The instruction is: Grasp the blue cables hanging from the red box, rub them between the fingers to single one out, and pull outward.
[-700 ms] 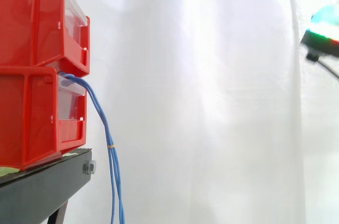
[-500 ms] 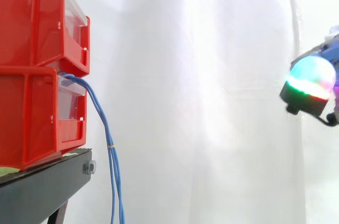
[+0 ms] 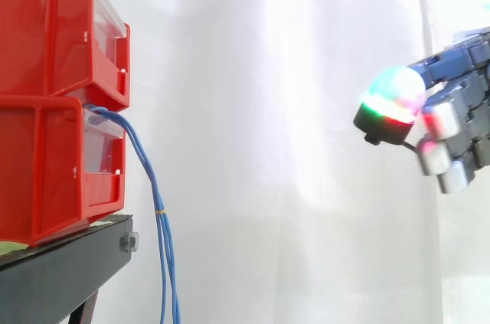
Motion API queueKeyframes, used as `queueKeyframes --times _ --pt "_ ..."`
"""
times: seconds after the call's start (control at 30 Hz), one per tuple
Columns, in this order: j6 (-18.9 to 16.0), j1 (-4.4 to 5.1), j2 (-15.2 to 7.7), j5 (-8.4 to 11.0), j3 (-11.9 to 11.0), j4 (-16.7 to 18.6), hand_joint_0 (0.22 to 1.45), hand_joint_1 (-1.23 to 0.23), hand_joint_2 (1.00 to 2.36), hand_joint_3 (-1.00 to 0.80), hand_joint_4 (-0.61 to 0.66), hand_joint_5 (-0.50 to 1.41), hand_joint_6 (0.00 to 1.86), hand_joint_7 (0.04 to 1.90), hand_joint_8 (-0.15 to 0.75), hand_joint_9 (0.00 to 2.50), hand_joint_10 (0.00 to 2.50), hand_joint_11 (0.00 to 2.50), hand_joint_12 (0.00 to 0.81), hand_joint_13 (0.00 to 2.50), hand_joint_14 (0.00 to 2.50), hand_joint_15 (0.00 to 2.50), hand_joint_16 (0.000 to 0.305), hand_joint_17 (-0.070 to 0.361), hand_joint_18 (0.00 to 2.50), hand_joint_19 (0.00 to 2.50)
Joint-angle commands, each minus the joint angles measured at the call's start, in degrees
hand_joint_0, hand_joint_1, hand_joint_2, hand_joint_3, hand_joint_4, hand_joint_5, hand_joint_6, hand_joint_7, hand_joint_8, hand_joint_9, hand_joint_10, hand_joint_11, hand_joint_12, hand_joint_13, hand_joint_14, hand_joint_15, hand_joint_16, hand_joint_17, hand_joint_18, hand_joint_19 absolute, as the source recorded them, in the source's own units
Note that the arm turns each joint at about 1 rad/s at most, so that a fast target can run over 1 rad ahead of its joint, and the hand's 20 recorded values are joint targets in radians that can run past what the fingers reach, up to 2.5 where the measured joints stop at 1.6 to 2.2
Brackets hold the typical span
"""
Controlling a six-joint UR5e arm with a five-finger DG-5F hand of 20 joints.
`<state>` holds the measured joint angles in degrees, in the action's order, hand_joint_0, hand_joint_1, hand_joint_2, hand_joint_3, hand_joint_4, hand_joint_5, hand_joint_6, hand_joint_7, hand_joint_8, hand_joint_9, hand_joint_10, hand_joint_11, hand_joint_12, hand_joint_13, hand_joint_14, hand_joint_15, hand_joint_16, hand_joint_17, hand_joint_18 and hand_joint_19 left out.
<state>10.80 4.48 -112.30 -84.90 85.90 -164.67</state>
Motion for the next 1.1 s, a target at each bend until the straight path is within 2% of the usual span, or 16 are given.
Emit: queueKeyframes --times 0.0,0.07,0.2,0.27,0.33,0.47,0.5,0.63,0.77,0.87,0.9,0.97,1.03,1.07 --pt "0.9 0.44 0.0 2.63 0.0 0.1 0.47 -0.53 1.0 -0.5 0.34 -0.14 0.5 0.75 0.306 0.69 0.0 0.18 0.38 0.52 0.01 0.18 0.051 0.116 0.45 0.29" --pt "1.7 0.62 0.0 3.6 0.1 0.2 0.47 -0.51 1.0 -0.5 0.34 -0.15 0.5 0.69 0.294 0.63 0.0 0.04 0.387 0.42 0.0 0.09 0.052 0.116 0.33 0.21" --pt "2.7 1.06 0.0 4.04 0.1 0.7 0.46 -0.52 1.0 -0.5 0.33 -0.15 0.5 0.67 0.293 0.58 0.0 0.0 0.39 0.35 0.0 0.04 0.055 0.124 0.26 0.15" --pt "3.3 1.32 0.0 4.39 0.0 1.3 0.46 -0.61 1.0 -0.5 0.34 -0.16 0.5 0.65 0.291 0.55 0.0 0.0 0.395 0.35 0.0 0.04 0.058 0.13 0.29 0.17" --pt "3.4 1.59 0.0 5.36 0.0 1.5 0.46 -0.65 1.0 -0.5 0.34 -0.16 0.5 0.65 0.288 0.54 0.0 0.0 0.392 0.37 0.0 0.05 0.058 0.131 0.32 0.18" --pt "4.0 1.76 -0.2 5.97 0.1 1.5 0.47 -0.77 1.0 -0.5 0.35 -0.17 0.5 0.67 0.286 0.53 0.0 0.0 0.392 0.39 0.0 0.07 0.058 0.131 0.36 0.16" --pt "4.1 1.85 -1.4 6.24 0.0 1.5 0.47 -0.77 1.0 -0.5 0.35 -0.17 0.5 0.67 0.286 0.53 0.0 0.0 0.392 0.39 0.0 0.07 0.058 0.131 0.36 0.16" --pt "3.5 2.03 -3.5 6.41 0.0 2.8 0.45 -0.88 1.0 -0.5 0.37 -0.16 0.5 0.68 0.29 0.55 0.0 0.0 0.4 0.33 0.0 0.06 0.059 0.132 0.3 0.11" --pt "3.3 2.55 -3.5 7.38 0.0 5.4 0.4 -0.87 1.0 -0.5 0.39 -0.15 0.5 0.69 0.304 0.56 0.0 0.0 0.423 0.28 0.0 0.05 0.062 0.14 0.2 0.12" --pt "4.1 2.99 -3.5 9.4 0.0 6.3 0.37 -0.81 1.0 -0.5 0.41 -0.14 0.5 0.7 0.314 0.56 0.0 0.0 0.438 0.22 0.0 0.04 0.066 0.148 0.11 0.12" --pt "4.7 3.17 -4.6 10.81 0.0 6.6 0.37 -0.81 1.0 -0.5 0.41 -0.14 0.5 0.7 0.313 0.56 0.0 0.0 0.439 0.22 0.0 0.04 0.066 0.148 0.1 0.11" --pt "4.7 3.35 -6.4 11.95 -0.1 7.2 0.39 -0.75 1.0 -0.5 0.41 -0.12 0.5 0.71 0.301 0.53 0.0 0.01 0.434 0.15 0.0 0.06 0.064 0.144 0.0 0.15" --pt "4.5 3.43 -7.8 11.95 -0.6 8.1 0.41 -0.75 1.0 -0.5 0.4 -0.12 0.5 0.72 0.29 0.53 0.0 0.0 0.422 0.14 0.0 0.06 0.061 0.138 0.0 0.14" --pt "4.3 3.43 -9.2 12.04 -1.7 9.2 0.44 -0.75 1.0 -0.5 0.38 -0.11 0.5 0.73 0.279 0.52 0.0 0.0 0.408 0.13 0.0 0.06 0.058 0.131 0.0 0.15"
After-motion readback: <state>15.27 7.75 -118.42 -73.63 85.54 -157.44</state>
